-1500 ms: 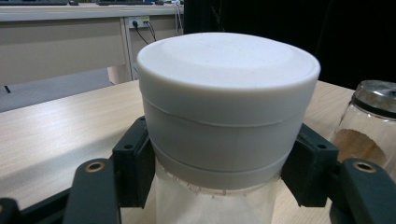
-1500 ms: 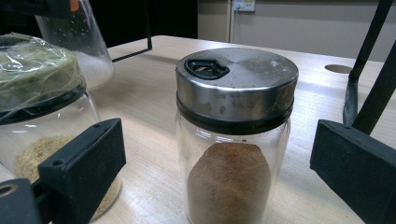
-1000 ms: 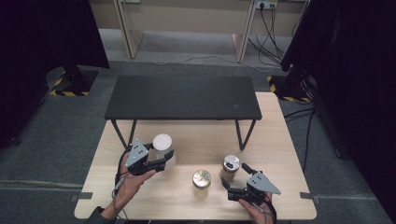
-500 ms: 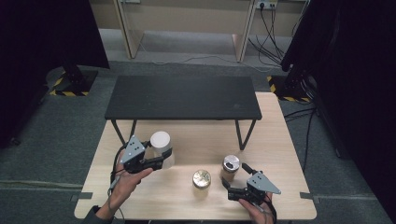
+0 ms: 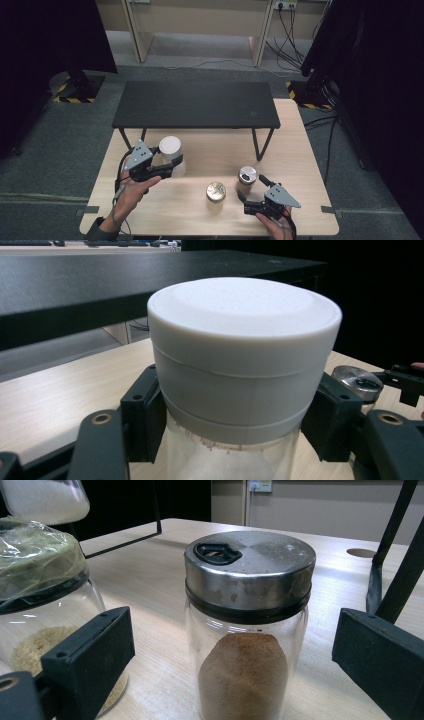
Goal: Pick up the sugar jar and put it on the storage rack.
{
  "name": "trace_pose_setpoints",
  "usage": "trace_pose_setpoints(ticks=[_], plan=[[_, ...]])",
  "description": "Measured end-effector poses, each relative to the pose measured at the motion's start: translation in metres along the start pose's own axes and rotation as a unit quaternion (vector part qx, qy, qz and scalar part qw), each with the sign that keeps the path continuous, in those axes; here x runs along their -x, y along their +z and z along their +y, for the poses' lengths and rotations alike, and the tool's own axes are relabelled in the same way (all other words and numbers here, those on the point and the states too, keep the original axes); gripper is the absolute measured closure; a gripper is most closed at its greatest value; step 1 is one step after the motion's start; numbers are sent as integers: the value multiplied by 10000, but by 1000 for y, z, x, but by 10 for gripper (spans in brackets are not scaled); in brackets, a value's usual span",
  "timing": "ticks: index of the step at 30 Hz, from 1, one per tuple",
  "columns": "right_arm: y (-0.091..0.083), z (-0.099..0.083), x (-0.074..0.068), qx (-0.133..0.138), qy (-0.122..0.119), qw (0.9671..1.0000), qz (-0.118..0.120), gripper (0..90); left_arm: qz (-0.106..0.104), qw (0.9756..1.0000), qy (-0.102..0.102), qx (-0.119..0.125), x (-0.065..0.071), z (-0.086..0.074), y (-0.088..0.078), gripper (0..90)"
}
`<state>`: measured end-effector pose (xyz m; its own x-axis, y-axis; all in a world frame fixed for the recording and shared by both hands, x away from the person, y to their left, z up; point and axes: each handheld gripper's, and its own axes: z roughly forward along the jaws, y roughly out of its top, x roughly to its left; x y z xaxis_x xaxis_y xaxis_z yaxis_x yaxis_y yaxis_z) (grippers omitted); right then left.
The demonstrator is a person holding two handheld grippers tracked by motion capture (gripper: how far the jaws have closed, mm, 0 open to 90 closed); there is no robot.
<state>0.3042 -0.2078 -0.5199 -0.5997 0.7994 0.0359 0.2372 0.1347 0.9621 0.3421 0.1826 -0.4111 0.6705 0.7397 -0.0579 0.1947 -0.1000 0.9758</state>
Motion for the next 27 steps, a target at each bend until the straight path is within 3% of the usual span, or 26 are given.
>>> trace_pose_setpoints(ticks=[27], plan=[[1,0,0,-1,-6,10000,8,36,-76,10000,-22,-55,-6,38,-2,350]])
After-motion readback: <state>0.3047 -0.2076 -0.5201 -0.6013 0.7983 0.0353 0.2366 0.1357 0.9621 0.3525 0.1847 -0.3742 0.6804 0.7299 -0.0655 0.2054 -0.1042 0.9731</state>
